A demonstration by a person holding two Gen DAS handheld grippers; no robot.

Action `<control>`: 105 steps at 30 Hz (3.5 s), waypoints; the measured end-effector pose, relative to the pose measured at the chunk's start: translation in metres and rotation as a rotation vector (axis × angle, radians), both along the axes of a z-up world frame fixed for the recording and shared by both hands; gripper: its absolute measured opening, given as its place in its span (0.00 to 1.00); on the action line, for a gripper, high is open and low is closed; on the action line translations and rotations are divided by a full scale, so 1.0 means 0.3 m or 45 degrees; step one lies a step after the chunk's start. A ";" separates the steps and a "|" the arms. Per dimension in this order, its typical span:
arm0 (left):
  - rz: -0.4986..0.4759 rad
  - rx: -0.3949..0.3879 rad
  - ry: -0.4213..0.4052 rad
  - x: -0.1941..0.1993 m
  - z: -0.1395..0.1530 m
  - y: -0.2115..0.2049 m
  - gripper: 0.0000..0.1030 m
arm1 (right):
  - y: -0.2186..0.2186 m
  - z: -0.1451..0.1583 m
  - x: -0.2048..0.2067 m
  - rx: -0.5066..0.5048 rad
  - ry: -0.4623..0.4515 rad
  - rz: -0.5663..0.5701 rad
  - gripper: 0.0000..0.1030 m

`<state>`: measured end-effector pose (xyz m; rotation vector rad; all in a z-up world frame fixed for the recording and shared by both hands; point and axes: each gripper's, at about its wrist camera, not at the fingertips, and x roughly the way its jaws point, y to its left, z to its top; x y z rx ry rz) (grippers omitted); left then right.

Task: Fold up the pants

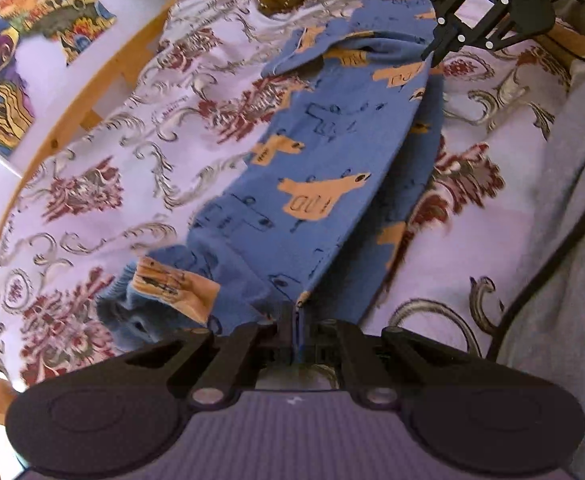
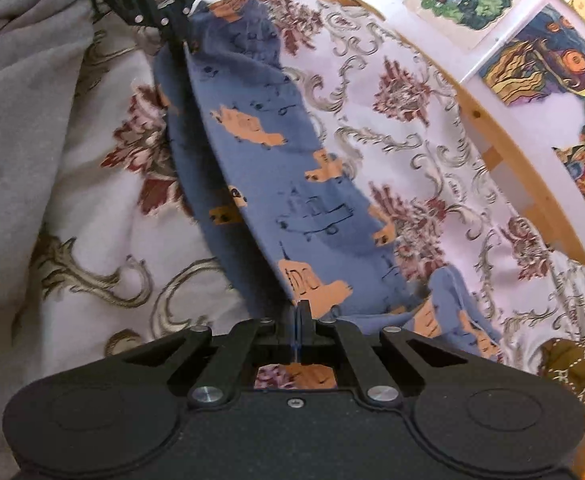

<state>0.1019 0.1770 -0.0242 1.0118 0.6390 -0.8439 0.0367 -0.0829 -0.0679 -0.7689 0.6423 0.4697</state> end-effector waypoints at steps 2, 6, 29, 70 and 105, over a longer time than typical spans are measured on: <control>0.005 0.005 0.023 0.003 -0.004 0.002 0.01 | 0.005 -0.016 0.002 -0.004 0.022 -0.005 0.00; 0.013 0.011 0.102 0.028 0.000 -0.003 0.09 | 0.002 -0.034 0.022 0.018 0.063 -0.023 0.00; 0.365 -0.591 0.220 0.005 0.496 -0.204 1.00 | -0.324 0.213 -0.095 0.623 -0.121 -0.510 0.99; 0.758 -0.558 0.346 -0.084 -0.062 -0.837 0.27 | -0.254 0.072 0.841 0.149 0.533 -0.456 0.64; 0.674 -0.513 0.343 -0.103 -0.056 -0.852 0.03 | -0.816 0.107 0.050 1.107 -0.042 -1.457 0.00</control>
